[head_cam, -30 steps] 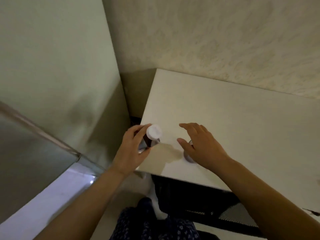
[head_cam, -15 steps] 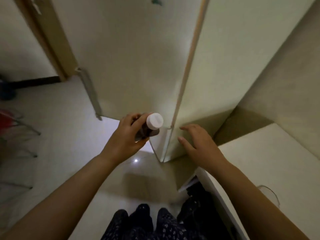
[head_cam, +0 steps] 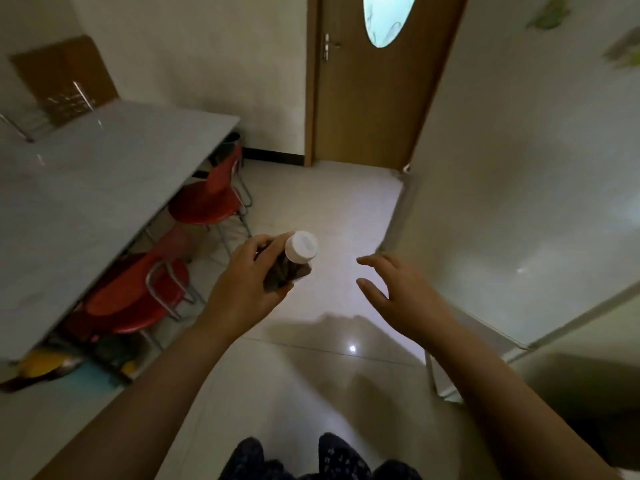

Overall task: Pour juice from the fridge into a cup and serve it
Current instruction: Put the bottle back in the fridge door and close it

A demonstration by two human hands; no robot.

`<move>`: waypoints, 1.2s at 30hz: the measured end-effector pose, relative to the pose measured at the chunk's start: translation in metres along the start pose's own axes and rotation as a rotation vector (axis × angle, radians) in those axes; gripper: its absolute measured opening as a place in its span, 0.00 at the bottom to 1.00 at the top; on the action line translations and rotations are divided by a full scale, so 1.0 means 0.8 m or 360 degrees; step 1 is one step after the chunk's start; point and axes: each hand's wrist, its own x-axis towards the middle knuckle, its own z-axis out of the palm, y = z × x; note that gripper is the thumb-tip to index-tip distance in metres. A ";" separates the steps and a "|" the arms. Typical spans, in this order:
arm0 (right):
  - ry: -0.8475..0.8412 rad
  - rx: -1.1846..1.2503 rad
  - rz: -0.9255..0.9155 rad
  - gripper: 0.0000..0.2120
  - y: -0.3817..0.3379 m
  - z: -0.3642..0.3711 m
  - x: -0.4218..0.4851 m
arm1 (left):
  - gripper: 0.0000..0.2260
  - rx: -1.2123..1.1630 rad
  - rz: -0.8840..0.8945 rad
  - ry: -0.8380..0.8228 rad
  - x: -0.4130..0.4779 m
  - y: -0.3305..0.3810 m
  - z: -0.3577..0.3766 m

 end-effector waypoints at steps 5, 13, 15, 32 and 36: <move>-0.0001 -0.0054 -0.0036 0.19 -0.037 0.040 0.097 | 0.34 0.0002 -0.0042 -0.0025 0.050 -0.089 -0.037; 0.0000 -0.0313 -0.0069 0.18 -0.020 0.066 0.255 | 0.35 -0.0052 -0.0074 -0.0069 0.183 -0.178 -0.014; -0.0003 -0.0312 -0.0048 0.18 -0.002 0.070 0.303 | 0.35 -0.0065 -0.0081 -0.0095 0.229 -0.199 0.006; 0.0115 -0.0250 0.0512 0.18 0.191 0.019 0.633 | 0.34 -0.0177 0.0363 -0.0402 0.685 -0.265 0.192; 0.0208 -0.0277 0.0790 0.19 0.238 0.003 0.693 | 0.34 -0.0273 0.0612 -0.0538 0.804 -0.267 0.245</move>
